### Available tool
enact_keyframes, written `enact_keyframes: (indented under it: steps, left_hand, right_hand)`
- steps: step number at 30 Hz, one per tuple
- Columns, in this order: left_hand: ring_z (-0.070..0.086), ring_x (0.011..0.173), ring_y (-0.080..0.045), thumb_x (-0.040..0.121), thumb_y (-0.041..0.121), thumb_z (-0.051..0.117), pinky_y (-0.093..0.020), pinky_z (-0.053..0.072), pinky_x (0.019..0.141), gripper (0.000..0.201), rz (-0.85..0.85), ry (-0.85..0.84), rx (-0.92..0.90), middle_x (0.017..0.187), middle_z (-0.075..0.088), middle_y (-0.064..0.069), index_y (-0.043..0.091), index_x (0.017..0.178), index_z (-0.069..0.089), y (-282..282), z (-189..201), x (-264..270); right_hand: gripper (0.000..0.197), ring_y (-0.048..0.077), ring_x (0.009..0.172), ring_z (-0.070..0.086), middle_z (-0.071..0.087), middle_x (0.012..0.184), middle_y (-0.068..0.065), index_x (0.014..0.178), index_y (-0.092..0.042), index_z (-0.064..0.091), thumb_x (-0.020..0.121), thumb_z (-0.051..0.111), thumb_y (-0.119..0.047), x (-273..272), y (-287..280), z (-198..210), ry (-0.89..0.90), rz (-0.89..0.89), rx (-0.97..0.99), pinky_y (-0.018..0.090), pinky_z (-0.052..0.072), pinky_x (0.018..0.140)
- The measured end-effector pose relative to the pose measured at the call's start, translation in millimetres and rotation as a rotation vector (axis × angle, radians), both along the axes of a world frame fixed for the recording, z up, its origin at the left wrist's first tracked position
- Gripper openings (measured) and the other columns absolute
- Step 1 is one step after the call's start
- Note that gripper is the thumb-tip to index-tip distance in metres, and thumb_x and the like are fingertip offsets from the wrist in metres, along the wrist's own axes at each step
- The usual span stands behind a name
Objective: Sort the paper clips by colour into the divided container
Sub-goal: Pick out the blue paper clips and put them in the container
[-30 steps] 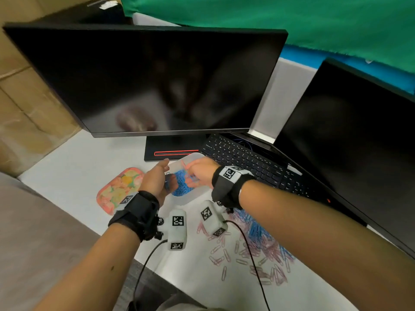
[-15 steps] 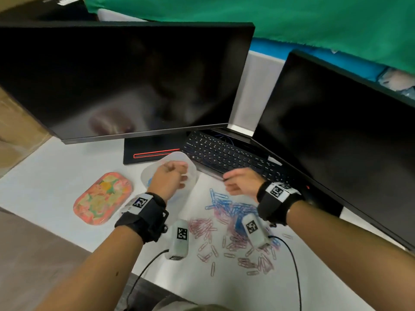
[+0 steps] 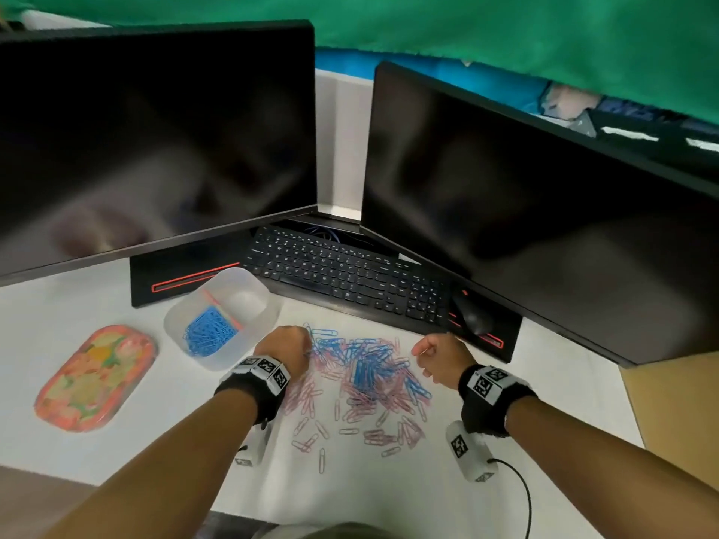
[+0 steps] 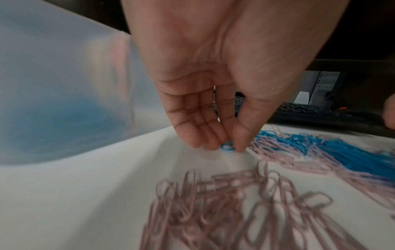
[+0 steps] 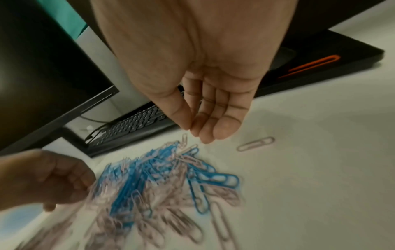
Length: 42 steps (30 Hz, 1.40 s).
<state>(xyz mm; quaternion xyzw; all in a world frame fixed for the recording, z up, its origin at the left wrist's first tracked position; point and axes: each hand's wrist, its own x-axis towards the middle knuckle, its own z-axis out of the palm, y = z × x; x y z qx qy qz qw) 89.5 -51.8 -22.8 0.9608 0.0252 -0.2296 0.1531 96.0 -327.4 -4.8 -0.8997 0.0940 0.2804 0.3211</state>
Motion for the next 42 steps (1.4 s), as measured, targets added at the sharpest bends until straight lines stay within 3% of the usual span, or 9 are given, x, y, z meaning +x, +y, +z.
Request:
enact_keyframes:
  steps: [6, 12, 17, 22, 27, 30, 35, 38, 42]
  left_hand:
    - [0.063, 0.093, -0.023, 0.087, 0.015, 0.053, -0.033, 0.053, 0.082, 0.018, 0.025, 0.01, 0.018, 0.103, 0.068, -0.004, 0.018, 0.101, 0.066, -8.8, -8.6, -6.4]
    - [0.061, 0.089, -0.023, 0.085, 0.019, 0.06, -0.031, 0.051, 0.078, 0.01, 0.089, 0.02, -0.044, 0.097, 0.067, -0.004, 0.018, 0.094, 0.063, -10.9, -9.2, -12.6]
    - [0.06, 0.075, -0.017, 0.076, 0.02, 0.072, -0.021, 0.038, 0.057, 0.018, 0.195, 0.015, -0.205, 0.076, 0.064, 0.006, 0.024, 0.074, 0.055, -8.5, -5.3, -17.1]
    - [0.06, 0.07, -0.008, 0.071, 0.032, 0.082, -0.019, 0.042, 0.059, 0.023, 0.257, 0.034, -0.332, 0.076, 0.067, 0.009, 0.024, 0.079, 0.062, -5.9, -0.2, -20.3]
    - [0.05, 0.051, -0.005, 0.068, 0.032, 0.085, -0.019, 0.04, 0.054, 0.019, 0.318, 0.052, -0.51, 0.056, 0.059, 0.012, 0.024, 0.078, 0.071, 0.3, -2.7, -24.7]
    - [0.049, 0.048, -0.006, 0.073, 0.022, 0.082, -0.019, 0.043, 0.054, 0.01, 0.367, 0.064, -0.654, 0.053, 0.06, 0.008, 0.019, 0.078, 0.074, 0.4, -5.3, -26.0]
    - [0.061, 0.064, -0.018, 0.078, 0.019, 0.078, -0.029, 0.051, 0.067, 0.017, 0.432, 0.1, -0.796, 0.074, 0.07, -0.015, 0.006, 0.081, 0.068, 2.5, -7.4, -27.6]
    - [0.065, 0.072, -0.026, 0.081, 0.0, 0.07, -0.031, 0.055, 0.072, 0.008, 0.506, 0.06, -0.899, 0.074, 0.071, -0.017, 0.004, 0.087, 0.066, 1.6, -4.2, -25.2]
    - [0.07, 0.079, -0.035, 0.083, -0.011, 0.062, -0.039, 0.058, 0.082, 0.042, 0.56, 0.044, -0.983, 0.079, 0.065, -0.029, 0.013, 0.117, 0.059, 3.9, -2.4, -19.6]
  right_hand:
    - [0.021, 0.016, 0.076, 0.056, 0.055, 0.074, -0.008, 0.081, -0.025, 0.06, 0.08, 0.057, -0.004, -18.6, -3.8, -8.2, -0.041, 0.137, -0.11, 0.02, 0.043, 0.065]
    - [0.023, 0.016, 0.085, 0.057, 0.06, 0.096, -0.002, 0.106, -0.019, 0.058, 0.084, 0.064, -0.016, -36.1, -8.2, -9.6, -0.038, 0.279, -0.229, 0.021, 0.044, 0.068]
    - [0.012, 0.011, 0.075, 0.056, 0.058, 0.087, -0.003, 0.1, -0.013, 0.057, 0.088, 0.059, -0.011, -40.5, -11.7, -11.4, -0.078, 0.273, -0.156, 0.01, 0.035, 0.052]
    - [0.017, 0.011, 0.079, 0.058, 0.058, 0.087, -0.004, 0.102, -0.016, 0.059, 0.086, 0.06, -0.01, -38.8, -17.0, -19.3, -0.03, 0.237, -0.109, 0.012, 0.04, 0.057]
    - [0.023, 0.004, 0.066, 0.056, 0.061, 0.075, -0.007, 0.101, -0.023, 0.058, 0.083, 0.066, -0.011, -39.0, -23.8, -20.3, 0.032, 0.225, 0.009, 0.015, 0.043, 0.059]
    - [0.029, 0.012, 0.061, 0.056, 0.062, 0.07, 0.0, 0.099, -0.024, 0.061, 0.081, 0.059, -0.001, -36.9, -26.0, -20.3, 0.09, 0.155, 0.146, 0.023, 0.048, 0.057]
    - [0.015, 0.022, 0.057, 0.056, 0.058, 0.064, 0.012, 0.084, -0.008, 0.06, 0.087, 0.051, 0.004, -34.6, -26.0, -20.3, 0.132, -0.092, 0.434, 0.032, 0.048, 0.057]
    - [0.019, 0.028, 0.059, 0.057, 0.056, 0.064, 0.016, 0.077, -0.003, 0.058, 0.091, 0.045, 0.002, -33.2, -22.9, -17.0, 0.139, -0.249, 0.579, 0.033, 0.048, 0.058]
    - [0.017, 0.027, 0.058, 0.058, 0.057, 0.063, 0.015, 0.084, 0.001, 0.062, 0.093, 0.048, 0.004, -31.3, -19.2, -11.8, 0.11, -0.311, 0.693, 0.033, 0.05, 0.057]
